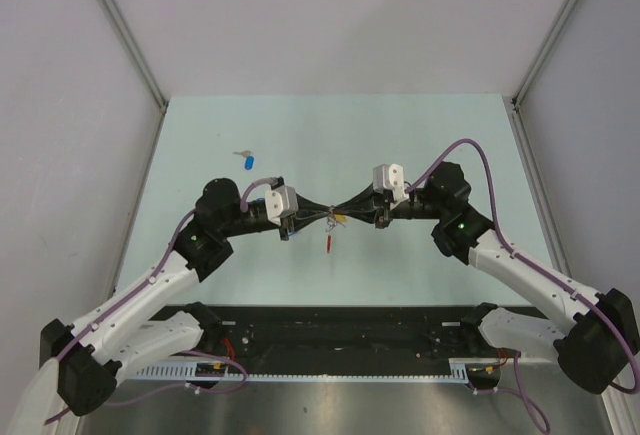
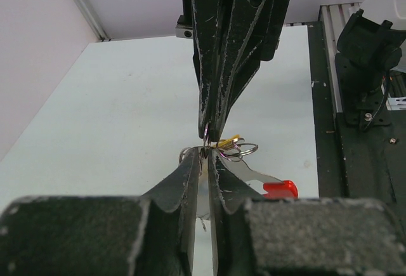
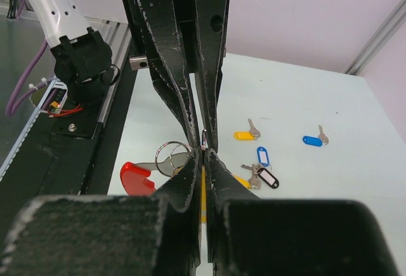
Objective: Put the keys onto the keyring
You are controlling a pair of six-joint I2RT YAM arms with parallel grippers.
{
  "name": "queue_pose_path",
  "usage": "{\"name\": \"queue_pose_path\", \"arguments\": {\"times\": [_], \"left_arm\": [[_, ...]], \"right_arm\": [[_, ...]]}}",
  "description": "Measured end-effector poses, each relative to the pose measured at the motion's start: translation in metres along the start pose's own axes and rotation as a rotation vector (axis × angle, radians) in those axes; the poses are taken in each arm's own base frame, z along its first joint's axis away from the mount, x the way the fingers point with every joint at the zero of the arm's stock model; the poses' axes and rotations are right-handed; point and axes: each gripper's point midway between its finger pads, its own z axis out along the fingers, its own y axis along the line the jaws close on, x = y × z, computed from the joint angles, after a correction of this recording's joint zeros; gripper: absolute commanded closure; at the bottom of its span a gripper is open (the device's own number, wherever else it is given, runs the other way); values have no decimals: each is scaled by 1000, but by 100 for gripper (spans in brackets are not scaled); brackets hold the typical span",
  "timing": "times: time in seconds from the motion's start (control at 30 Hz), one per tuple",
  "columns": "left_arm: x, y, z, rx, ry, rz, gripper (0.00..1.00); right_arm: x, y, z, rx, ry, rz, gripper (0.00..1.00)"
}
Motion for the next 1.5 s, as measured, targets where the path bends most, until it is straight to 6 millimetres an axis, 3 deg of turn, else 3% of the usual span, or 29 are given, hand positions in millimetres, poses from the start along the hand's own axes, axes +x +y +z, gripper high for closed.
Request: {"name": "queue_pose_path", "arguments": {"times": [0.27,0.9,1.33,1.5], "left_arm": [[0,-1,0,6,0,-2,98],[4,-4,1,25,8,-31,92],[5,-4,1,28,9,-39,99],[5,-3,0,18,13,-52,99]], "right_arm": [[0,0,1,-2,-1,-2,100],[5,1,2,-8,10,3,100],[6,2,2,-9,13,6,100],[7,1,3,-5,14,17,81]]}}
